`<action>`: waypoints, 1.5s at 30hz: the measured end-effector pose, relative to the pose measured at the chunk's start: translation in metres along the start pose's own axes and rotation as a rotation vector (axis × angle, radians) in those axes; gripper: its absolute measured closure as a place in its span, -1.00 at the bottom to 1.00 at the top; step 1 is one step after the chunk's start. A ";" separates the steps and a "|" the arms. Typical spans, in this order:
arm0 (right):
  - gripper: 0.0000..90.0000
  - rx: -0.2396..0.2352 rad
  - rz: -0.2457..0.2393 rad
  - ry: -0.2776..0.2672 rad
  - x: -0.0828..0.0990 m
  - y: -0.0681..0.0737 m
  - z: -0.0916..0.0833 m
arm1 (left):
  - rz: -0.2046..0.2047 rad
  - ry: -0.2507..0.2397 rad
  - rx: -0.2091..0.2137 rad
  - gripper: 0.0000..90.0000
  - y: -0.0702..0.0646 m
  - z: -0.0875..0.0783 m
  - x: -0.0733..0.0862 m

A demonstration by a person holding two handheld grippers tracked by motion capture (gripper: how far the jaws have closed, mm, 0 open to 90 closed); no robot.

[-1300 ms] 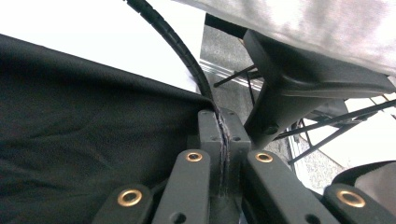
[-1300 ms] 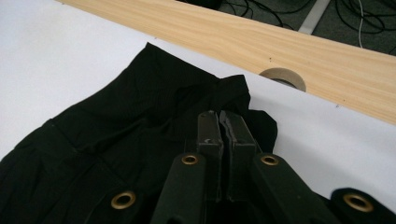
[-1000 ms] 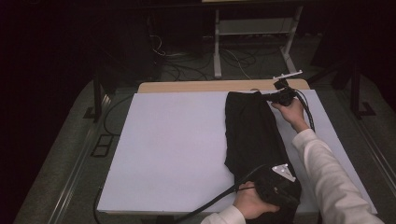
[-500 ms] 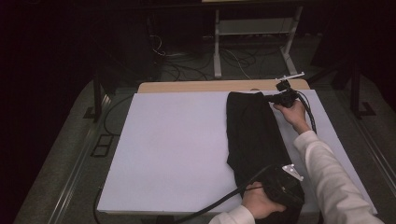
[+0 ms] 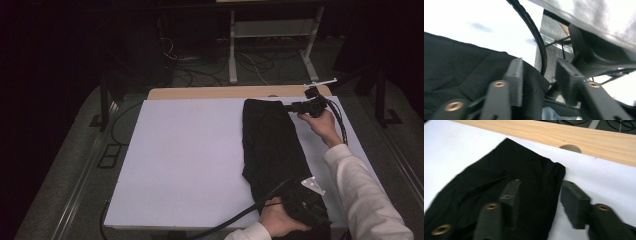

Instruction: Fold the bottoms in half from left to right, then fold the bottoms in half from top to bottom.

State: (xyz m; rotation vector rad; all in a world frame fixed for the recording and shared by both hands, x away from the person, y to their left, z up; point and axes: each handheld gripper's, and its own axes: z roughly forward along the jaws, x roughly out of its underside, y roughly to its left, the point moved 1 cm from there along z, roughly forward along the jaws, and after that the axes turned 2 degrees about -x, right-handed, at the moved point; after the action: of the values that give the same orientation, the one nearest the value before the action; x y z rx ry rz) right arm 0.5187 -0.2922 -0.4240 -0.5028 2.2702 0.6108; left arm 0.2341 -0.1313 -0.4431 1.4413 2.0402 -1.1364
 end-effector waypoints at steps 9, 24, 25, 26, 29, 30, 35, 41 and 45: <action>-0.85 -0.016 0.019 -0.036 0.007 0.005 -0.023 | 0.015 -0.079 -0.031 -0.38 0.002 -0.019 -0.002; -1.00 -0.006 0.006 -0.068 0.009 0.012 -0.031 | 0.002 -0.124 -0.073 -0.95 0.016 -0.054 -0.004; -1.00 -0.006 0.006 -0.068 0.009 0.012 -0.031 | 0.000 -0.127 -0.078 -0.95 0.017 -0.057 -0.004; -1.00 -0.005 -0.003 -0.066 0.009 0.013 -0.030 | 0.002 -0.132 -0.083 -0.97 0.017 -0.059 -0.004; -1.00 -0.010 -0.006 -0.063 0.010 0.013 -0.028 | 0.006 -0.127 -0.100 -1.00 0.021 -0.066 -0.004; -1.00 -0.012 -0.009 -0.064 0.010 0.014 -0.028 | 0.009 -0.121 -0.108 -1.00 0.023 -0.068 -0.004; -1.00 -0.042 -0.007 -0.041 0.012 0.016 -0.025 | 0.016 -0.114 -0.132 -1.00 0.029 -0.078 -0.004; -1.00 -0.062 -0.005 -0.045 0.015 0.018 -0.026 | 0.017 -0.105 -0.158 -1.00 0.035 -0.086 -0.005; -1.00 -0.061 -0.013 -0.066 0.019 0.020 -0.029 | 0.021 -0.102 -0.172 -1.00 0.039 -0.091 -0.005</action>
State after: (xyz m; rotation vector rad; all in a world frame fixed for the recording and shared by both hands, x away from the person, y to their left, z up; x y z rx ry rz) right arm 0.4807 -0.2955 -0.4141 -0.5188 2.1905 0.6820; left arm 0.2834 -0.0563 -0.4009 1.2916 1.9949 -0.9791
